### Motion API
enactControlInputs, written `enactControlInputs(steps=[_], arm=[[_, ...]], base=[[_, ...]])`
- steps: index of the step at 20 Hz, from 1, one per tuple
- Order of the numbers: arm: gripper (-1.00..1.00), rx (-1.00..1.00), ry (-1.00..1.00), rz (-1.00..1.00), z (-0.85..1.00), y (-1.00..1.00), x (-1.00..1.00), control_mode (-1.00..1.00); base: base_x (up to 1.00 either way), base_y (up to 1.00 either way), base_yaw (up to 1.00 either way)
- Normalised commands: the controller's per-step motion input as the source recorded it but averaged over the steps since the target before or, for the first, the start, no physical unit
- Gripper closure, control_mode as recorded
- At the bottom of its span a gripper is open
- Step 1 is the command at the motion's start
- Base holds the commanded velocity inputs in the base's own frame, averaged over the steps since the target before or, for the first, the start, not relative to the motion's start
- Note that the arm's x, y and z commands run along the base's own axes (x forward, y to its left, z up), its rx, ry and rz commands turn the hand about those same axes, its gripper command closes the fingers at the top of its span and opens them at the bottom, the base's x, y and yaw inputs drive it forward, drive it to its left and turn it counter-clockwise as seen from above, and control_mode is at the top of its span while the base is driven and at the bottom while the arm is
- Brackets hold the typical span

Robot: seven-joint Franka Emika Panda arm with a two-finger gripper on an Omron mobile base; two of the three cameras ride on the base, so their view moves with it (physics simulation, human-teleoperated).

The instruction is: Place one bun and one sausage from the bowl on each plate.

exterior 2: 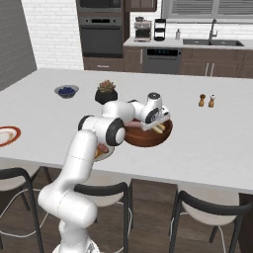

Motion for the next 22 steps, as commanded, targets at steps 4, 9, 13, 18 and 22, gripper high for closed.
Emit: enactControlInputs(steps=[4, 9, 13, 18, 22], arm=[[-1.0, 0.0, -0.01, 0.0, 0.0, 0.0, 0.0, -1.0], [1.0, 0.0, 0.0, 0.0, 0.0, 0.0, 0.0, -1.0], [1.0, 0.0, 0.0, 0.0, 0.0, 0.0, 0.0, -1.0], [1.0, 0.0, 0.0, 0.0, 0.0, 0.0, 0.0, -1.0], [1.0, 0.0, 0.0, 0.0, 0.0, 0.0, 0.0, -1.0]], base=[[0.0, 0.0, 0.0], [0.0, 0.0, 0.0], [0.0, 0.0, 0.0], [0.0, 0.0, 0.0], [0.0, 0.0, 0.0]])
